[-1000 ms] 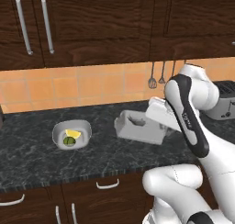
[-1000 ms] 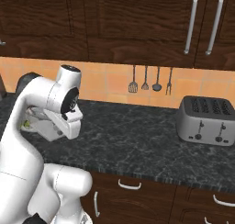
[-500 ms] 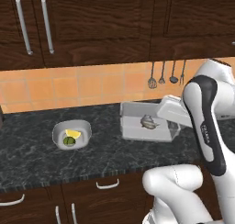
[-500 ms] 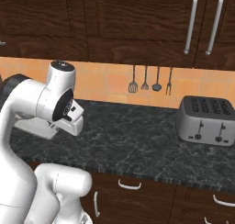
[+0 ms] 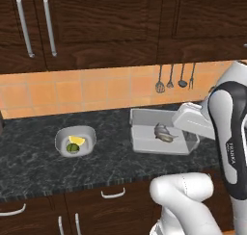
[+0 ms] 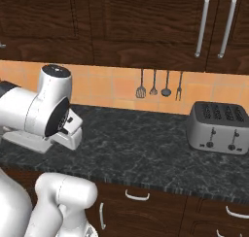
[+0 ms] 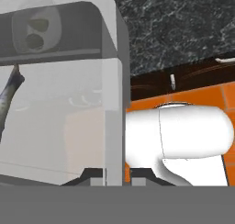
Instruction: Take the meat container that has the fish and place it on the second highest rack of the freezer. Then take the vegetable container that has the lemon wedge and lime and place it on the highest rack of the freezer.
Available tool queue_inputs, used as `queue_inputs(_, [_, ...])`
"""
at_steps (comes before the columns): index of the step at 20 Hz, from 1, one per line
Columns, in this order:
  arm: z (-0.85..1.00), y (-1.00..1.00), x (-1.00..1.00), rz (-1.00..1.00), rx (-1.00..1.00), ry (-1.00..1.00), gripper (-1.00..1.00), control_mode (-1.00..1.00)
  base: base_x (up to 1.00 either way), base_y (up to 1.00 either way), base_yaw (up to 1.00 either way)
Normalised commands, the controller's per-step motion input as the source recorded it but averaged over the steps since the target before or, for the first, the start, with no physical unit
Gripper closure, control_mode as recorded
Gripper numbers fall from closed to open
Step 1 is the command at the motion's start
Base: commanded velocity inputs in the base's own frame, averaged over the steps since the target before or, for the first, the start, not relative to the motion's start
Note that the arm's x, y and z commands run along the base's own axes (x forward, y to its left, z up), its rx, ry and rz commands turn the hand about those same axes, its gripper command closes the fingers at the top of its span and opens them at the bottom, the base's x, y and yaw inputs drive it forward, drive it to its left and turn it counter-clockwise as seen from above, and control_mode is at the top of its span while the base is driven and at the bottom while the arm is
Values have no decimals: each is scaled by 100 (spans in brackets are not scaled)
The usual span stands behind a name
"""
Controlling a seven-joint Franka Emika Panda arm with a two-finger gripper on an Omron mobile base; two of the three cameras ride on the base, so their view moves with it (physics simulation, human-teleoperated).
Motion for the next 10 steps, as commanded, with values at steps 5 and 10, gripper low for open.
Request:
queue_inputs(5, [0, 0, 0, 0, 0, 0, 100, 100, -99, -1, -9])
queue_inputs(10, [0, 0, 0, 0, 0, 0, 100, 100, -68, -31, -47])
